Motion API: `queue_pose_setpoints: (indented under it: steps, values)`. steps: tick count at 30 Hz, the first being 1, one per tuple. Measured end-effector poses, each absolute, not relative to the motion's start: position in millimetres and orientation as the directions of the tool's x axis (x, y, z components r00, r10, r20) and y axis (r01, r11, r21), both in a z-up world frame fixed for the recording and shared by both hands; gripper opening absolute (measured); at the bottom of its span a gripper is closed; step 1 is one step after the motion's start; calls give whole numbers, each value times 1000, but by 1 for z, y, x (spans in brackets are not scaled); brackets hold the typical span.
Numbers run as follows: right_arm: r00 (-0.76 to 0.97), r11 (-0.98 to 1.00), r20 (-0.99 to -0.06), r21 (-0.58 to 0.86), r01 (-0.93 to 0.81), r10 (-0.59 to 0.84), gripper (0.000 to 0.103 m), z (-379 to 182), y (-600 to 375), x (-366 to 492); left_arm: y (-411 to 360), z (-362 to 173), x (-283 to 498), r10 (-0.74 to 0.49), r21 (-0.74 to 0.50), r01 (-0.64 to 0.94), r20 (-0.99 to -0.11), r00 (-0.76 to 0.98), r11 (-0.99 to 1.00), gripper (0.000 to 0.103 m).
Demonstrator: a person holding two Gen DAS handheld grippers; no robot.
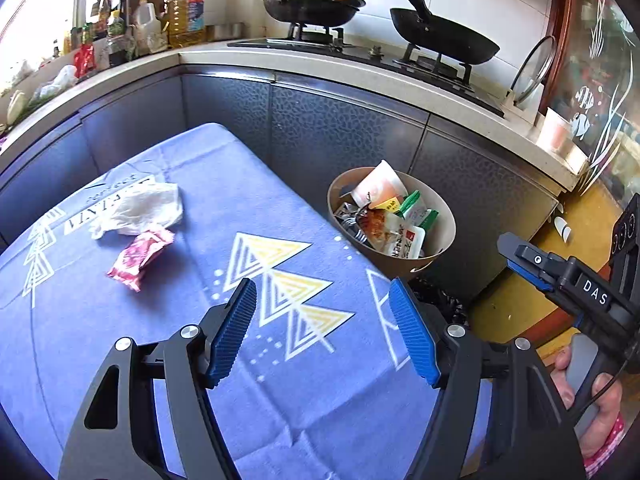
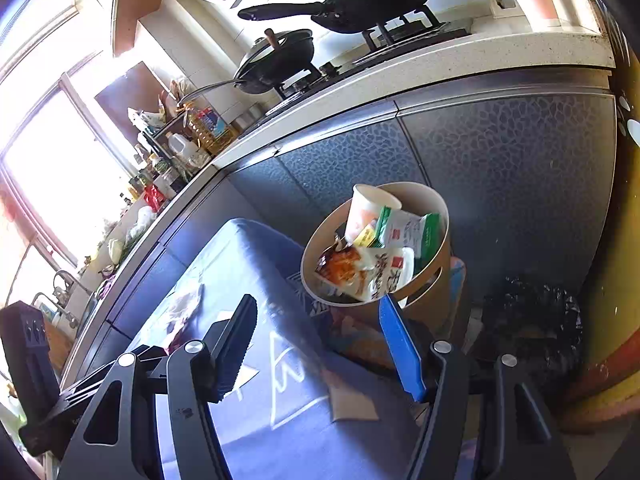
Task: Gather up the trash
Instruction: 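Bring both open tools back over the tissue and red wrapper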
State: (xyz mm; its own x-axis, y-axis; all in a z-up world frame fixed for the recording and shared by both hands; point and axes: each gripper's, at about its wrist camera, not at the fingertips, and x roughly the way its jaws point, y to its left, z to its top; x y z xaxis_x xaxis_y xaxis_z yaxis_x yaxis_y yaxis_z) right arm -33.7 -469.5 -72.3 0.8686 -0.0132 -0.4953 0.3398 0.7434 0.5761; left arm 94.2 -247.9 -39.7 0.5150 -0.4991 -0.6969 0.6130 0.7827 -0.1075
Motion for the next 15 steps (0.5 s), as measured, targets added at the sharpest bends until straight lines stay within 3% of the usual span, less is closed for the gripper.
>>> queue_pose_setpoints:
  steps: [15]
  values:
    - [866, 750, -499, 587, 305, 38, 64, -52, -435, -31, -197, -30, 82, -496, -110, 580, -658, 566, 807, 74]
